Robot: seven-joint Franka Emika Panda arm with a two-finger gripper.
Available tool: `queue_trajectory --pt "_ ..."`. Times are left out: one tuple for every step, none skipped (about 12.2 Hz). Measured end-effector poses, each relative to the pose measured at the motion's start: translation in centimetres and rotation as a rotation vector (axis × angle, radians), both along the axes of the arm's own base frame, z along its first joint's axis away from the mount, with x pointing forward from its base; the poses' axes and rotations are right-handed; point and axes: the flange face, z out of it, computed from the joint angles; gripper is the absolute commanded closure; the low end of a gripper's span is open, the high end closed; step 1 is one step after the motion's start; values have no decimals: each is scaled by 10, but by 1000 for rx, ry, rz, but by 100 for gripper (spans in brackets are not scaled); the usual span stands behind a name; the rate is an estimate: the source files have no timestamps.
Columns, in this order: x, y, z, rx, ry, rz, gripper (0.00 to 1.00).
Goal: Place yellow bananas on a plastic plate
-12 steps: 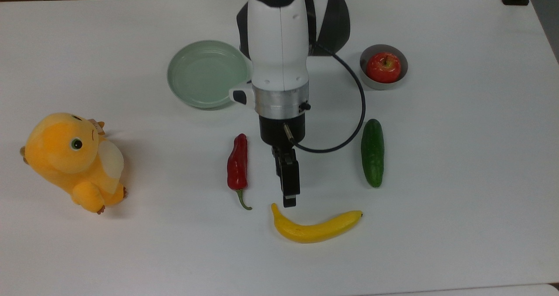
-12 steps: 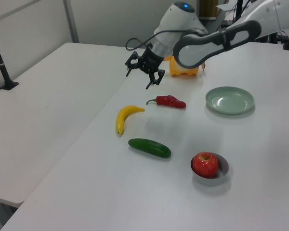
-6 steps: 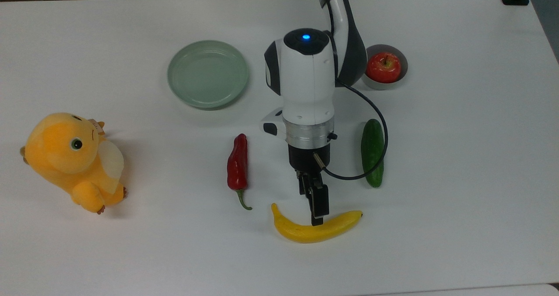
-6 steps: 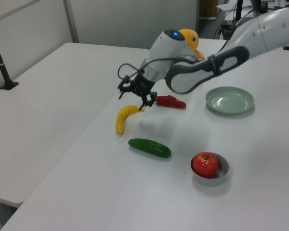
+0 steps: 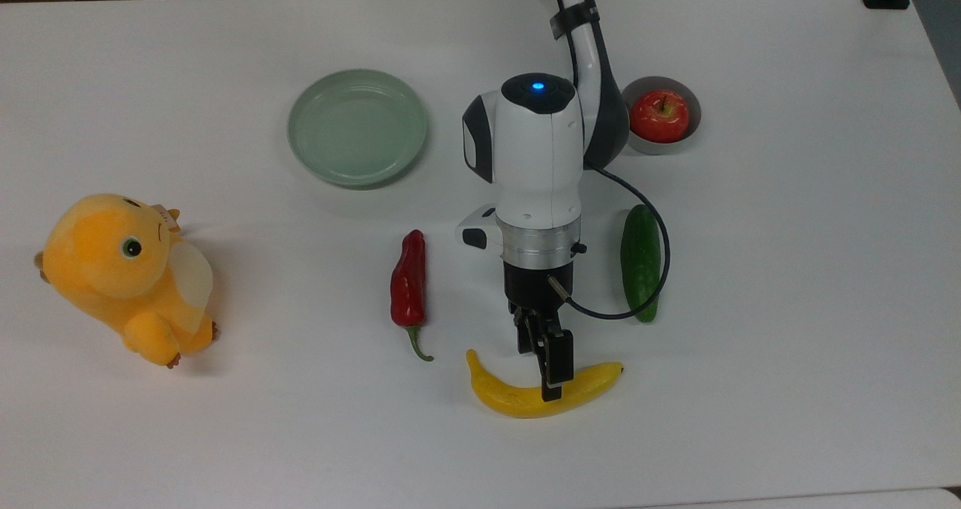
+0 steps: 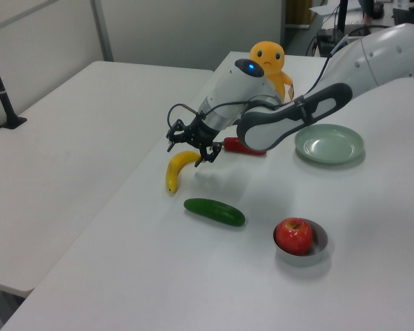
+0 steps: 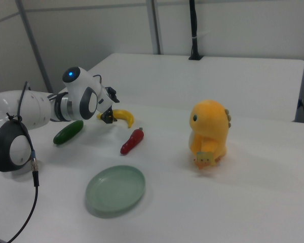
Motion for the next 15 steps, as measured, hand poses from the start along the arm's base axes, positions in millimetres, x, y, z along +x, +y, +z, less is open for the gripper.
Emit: queue_trajectory --pt "1 -1 -5 0 -21 3 7" --pt "2 -3 -8 -2 -33 2 10" --pt "3 -7 -12 -5 -54 0 16" --pt "5 -10 -18 -9 -68 -1 25" --pt "5 -13 -23 -13 -75 -2 30" --pt "6 -14 -25 -15 -78 -2 32" --pt "6 -15 -24 -17 -80 -2 32" --pt "6 -15 -23 -17 -82 -2 32" --pt "7 -15 -22 -18 -85 -2 29" --pt "7 -16 -21 -18 -86 -3 23" --pt "7 -17 -21 -20 -86 -4 21" --pt "8 -18 -22 -23 -87 -6 21" --pt "8 -21 -22 -26 -88 -9 21" --pt "9 -24 -22 -30 -88 -13 22" --pt "10 -28 -22 -33 -89 -17 33"
